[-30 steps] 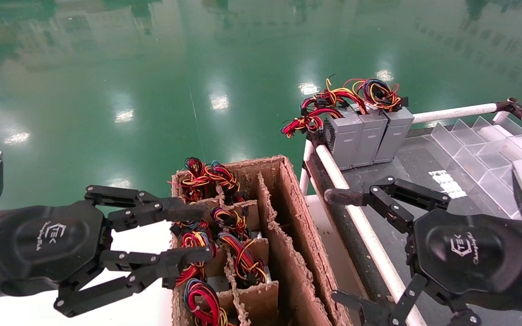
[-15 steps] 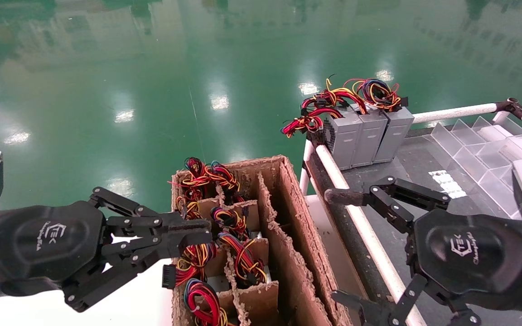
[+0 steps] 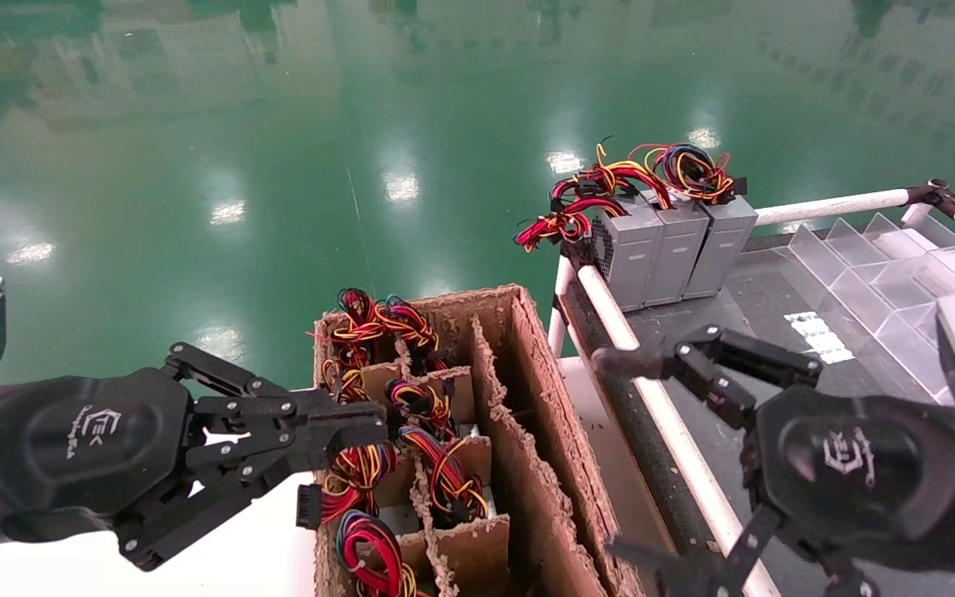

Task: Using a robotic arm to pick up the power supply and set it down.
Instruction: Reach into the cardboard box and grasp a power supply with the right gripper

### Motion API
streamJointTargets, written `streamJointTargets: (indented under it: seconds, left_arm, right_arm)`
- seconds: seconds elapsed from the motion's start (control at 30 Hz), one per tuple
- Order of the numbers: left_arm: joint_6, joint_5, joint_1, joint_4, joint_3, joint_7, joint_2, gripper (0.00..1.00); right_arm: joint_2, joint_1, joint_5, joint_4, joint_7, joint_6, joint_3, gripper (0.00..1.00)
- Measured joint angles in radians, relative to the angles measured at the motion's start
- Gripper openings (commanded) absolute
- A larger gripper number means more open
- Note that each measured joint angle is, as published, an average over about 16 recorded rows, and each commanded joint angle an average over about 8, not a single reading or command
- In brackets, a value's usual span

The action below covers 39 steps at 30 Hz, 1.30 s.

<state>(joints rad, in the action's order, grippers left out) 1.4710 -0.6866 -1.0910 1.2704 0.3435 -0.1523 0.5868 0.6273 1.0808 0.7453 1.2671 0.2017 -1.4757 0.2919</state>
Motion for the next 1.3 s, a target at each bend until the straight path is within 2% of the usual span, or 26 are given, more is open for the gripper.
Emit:
streamJointTargets:
  seconds: [0.23,0.6,0.9,1.3]
  left_arm:
    - [0.000,0.000,0.000,0.000,0.000,0.000,0.000,1.00]
    - [0.000,0.000,0.000,0.000,0.000,0.000,0.000,1.00]
    - [0.000,0.000,0.000,-0.001,0.000,0.000,0.000,1.00]
    - [0.000,0.001,0.000,-0.001,0.001,0.001,0.000,1.00]
  right_arm:
    - [0.040,0.032,0.066,-0.024,0.036,0.036,0.042,1.00]
    - [0.126,0.121,0.259,-0.041,0.105,0.064,0.161,1.00]
    - [0.182,0.156,0.388,-0.056,0.146,0.081,0.235,1.00]
    - [0.343,0.187,0.496,-0.138,0.171,0.101,0.329,1.00]
